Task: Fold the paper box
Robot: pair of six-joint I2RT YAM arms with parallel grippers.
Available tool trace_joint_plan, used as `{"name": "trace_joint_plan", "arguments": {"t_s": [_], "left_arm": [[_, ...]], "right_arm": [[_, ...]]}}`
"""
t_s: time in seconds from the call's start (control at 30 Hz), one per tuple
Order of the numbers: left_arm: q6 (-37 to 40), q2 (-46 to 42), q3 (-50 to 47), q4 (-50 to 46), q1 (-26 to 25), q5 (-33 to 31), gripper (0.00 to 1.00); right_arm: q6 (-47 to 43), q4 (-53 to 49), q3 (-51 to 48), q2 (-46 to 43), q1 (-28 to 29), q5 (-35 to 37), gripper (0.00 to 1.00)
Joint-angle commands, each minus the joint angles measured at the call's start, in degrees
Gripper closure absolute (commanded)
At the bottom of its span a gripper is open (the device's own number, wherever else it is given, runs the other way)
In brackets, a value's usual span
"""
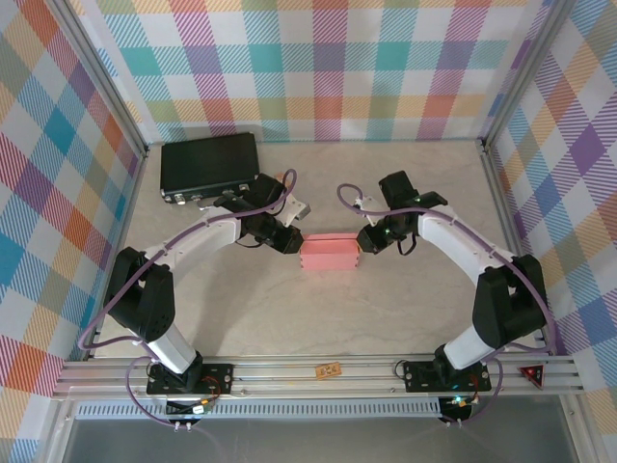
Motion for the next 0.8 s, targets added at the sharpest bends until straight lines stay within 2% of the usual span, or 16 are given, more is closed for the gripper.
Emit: {"name": "trace_joint_plan", "arguments": {"t_s": [0.0, 0.4, 0.77], "left_arm": [[-0.03, 0.27, -0.51, -0.06, 0.11, 1.95, 0.87], [0.19, 0.30, -0.23, -0.31, -0.04, 1.86, 0.87], [0.24, -0.04, -0.05, -0.66, -0.15, 1.46, 0.86]], "right_arm": [[1.23, -1.78, 2.21, 1.16, 0.80, -1.98, 0.84], [2.29, -3.60, 3.97, 2.48, 1.08, -2.66, 0.83], [2.19, -4.57, 4.19, 2.01, 1.09, -0.47, 0.77]]}}
